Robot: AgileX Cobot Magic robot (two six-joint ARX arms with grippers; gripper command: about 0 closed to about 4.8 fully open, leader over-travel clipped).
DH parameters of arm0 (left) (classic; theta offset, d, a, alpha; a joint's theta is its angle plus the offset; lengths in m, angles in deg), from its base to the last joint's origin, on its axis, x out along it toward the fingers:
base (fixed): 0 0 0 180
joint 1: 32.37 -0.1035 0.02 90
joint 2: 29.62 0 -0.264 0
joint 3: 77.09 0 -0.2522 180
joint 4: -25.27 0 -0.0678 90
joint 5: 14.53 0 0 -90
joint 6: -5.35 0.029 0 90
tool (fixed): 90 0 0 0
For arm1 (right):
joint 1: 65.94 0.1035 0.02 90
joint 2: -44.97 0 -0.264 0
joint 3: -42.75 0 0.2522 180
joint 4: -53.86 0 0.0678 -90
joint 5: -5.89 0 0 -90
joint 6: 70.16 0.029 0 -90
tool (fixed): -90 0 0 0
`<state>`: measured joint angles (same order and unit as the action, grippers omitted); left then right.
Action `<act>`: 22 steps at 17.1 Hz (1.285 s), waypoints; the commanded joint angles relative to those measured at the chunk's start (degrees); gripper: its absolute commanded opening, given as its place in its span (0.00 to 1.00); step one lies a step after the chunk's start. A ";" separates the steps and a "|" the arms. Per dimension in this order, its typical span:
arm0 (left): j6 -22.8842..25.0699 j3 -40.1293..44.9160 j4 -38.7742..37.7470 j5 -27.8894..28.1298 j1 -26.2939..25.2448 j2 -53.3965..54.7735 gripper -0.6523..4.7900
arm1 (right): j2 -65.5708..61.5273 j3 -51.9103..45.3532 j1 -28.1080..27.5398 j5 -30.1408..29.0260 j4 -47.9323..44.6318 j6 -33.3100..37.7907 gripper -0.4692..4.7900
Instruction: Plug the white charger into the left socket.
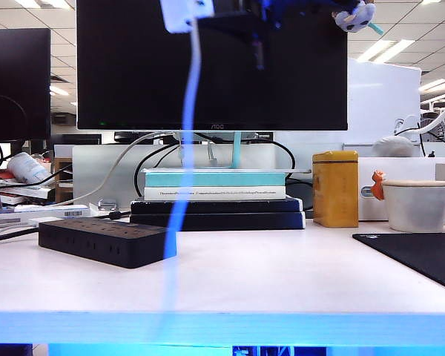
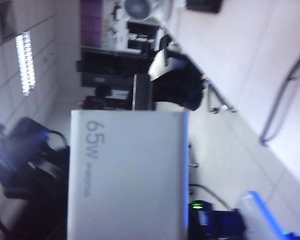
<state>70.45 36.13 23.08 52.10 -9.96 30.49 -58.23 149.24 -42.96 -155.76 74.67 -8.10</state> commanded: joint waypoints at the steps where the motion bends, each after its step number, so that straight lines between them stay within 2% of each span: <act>1: 9.44 -0.28 1.42 0.26 2.19 3.54 0.73 | 0.55 0.44 1.11 -2.03 -13.11 13.31 0.41; 3: 11.43 -0.28 1.42 0.22 2.67 4.24 0.73 | 0.55 0.44 1.16 -1.97 -17.14 17.29 0.41; 5: 11.45 -0.28 2.08 0.79 2.80 4.31 0.75 | 0.55 0.44 1.16 -2.10 -18.12 18.93 0.41; 6: 11.43 -0.28 3.02 1.60 2.80 4.31 0.80 | 0.55 0.44 1.16 -2.21 -18.14 19.17 0.41; 7: 11.41 -0.28 5.73 1.66 2.80 4.33 1.00 | 0.55 0.44 1.25 -2.19 -18.08 19.17 0.41; 9: 11.54 -0.28 7.06 1.70 2.78 4.33 1.00 | 0.55 0.44 1.31 -2.23 -18.10 19.61 0.41; 13: 17.62 -0.28 7.78 1.73 2.80 5.09 1.00 | 0.55 0.44 1.92 -2.21 -18.10 22.64 0.41; 16: 18.95 -0.28 8.31 1.73 2.80 6.14 1.00 | 0.57 0.46 3.13 -2.89 -21.40 25.31 0.40; 17: 19.06 -0.28 8.98 2.45 2.78 6.78 1.00 | 0.55 0.46 3.58 -3.04 -23.26 26.71 0.37; 19: 21.70 -0.28 9.38 4.52 2.78 7.39 1.00 | 0.57 0.46 4.39 -4.02 -25.90 29.18 0.36; 22: 22.75 -0.28 11.43 5.75 2.73 7.41 1.00 | 0.57 0.46 4.74 -4.35 -27.06 30.10 0.36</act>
<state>92.43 36.11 32.61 56.78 -7.14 37.99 -58.21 149.24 -38.35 -159.85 49.36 21.78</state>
